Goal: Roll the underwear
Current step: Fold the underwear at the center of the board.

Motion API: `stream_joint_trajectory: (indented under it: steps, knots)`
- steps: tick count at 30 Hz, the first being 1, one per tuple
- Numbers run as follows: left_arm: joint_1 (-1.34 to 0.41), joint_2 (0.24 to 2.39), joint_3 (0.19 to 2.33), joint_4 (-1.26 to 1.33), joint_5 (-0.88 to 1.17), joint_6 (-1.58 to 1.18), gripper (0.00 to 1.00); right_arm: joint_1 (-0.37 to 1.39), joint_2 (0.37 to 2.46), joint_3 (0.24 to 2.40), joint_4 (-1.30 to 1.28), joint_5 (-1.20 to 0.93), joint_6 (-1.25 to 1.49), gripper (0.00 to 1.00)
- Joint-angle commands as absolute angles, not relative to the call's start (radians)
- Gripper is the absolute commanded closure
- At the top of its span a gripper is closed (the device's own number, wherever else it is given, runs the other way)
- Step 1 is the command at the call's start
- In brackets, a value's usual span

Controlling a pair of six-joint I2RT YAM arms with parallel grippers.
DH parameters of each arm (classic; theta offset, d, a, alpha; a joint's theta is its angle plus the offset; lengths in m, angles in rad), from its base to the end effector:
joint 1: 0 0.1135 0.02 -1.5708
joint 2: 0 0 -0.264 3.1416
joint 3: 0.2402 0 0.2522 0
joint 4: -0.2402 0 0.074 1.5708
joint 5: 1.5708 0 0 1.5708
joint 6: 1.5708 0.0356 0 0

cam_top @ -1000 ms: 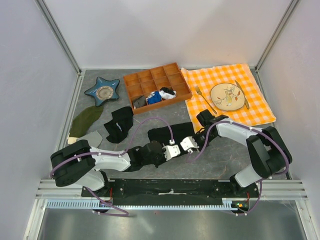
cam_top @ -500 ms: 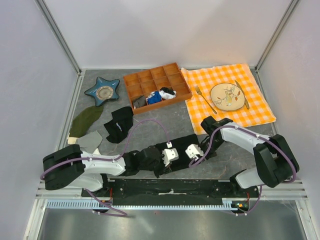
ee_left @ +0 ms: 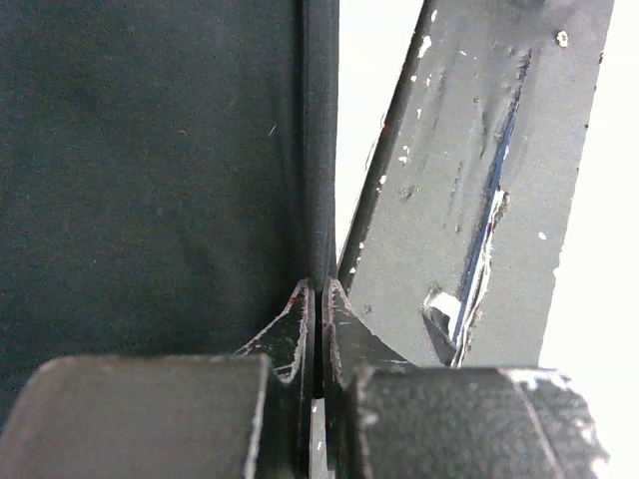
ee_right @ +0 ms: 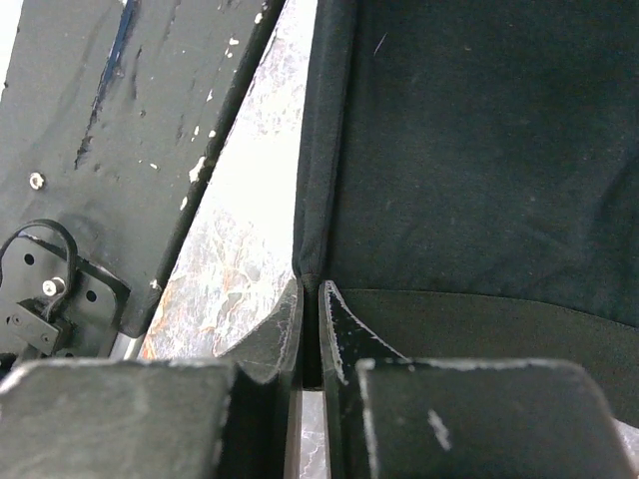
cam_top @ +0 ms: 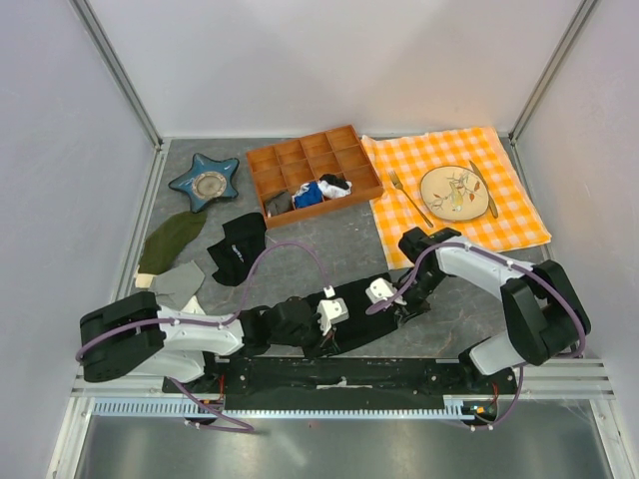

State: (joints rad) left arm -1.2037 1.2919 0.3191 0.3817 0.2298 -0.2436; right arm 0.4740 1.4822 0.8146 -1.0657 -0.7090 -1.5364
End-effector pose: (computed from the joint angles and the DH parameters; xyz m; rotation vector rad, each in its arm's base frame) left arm 0.0732 -0.2130 0.1381 1.2117 2.0146 -1.0313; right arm 0.1761 0.1164 0.1722 -2.2754 1.5425 0.9902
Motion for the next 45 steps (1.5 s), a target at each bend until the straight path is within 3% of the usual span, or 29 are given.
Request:
stream_joint_trajectory:
  steps: [1,15,24,34,40,43,45]
  knots:
    - [-1.210,1.238,0.295,0.402,0.212,-0.296,0.98,0.472,1.497,0.865,-1.104,-0.744,-1.500,0.90]
    - [-1.154,1.002,0.301,0.193,-0.063,-0.347,0.98,0.472,1.601,1.092,-1.108,-0.750,-1.313,0.94]
    - [-0.982,0.983,0.325,0.137,-0.055,-0.408,0.98,0.471,1.775,1.267,-1.080,-0.727,-1.218,0.95]
    - [-0.873,1.127,0.390,0.114,0.023,-0.417,0.98,0.472,1.899,1.353,-0.994,-0.663,-1.108,0.95]
    - [-0.831,1.173,0.416,0.107,0.014,-0.422,0.98,0.472,1.904,1.350,-0.916,-0.628,-1.037,0.92]
    - [-0.805,1.196,0.434,0.098,0.005,-0.417,0.98,0.472,1.899,1.342,-0.856,-0.601,-0.973,0.84]
    - [-0.789,1.227,0.449,0.095,0.003,-0.413,0.93,0.471,1.890,1.333,-0.827,-0.565,-0.921,0.74]
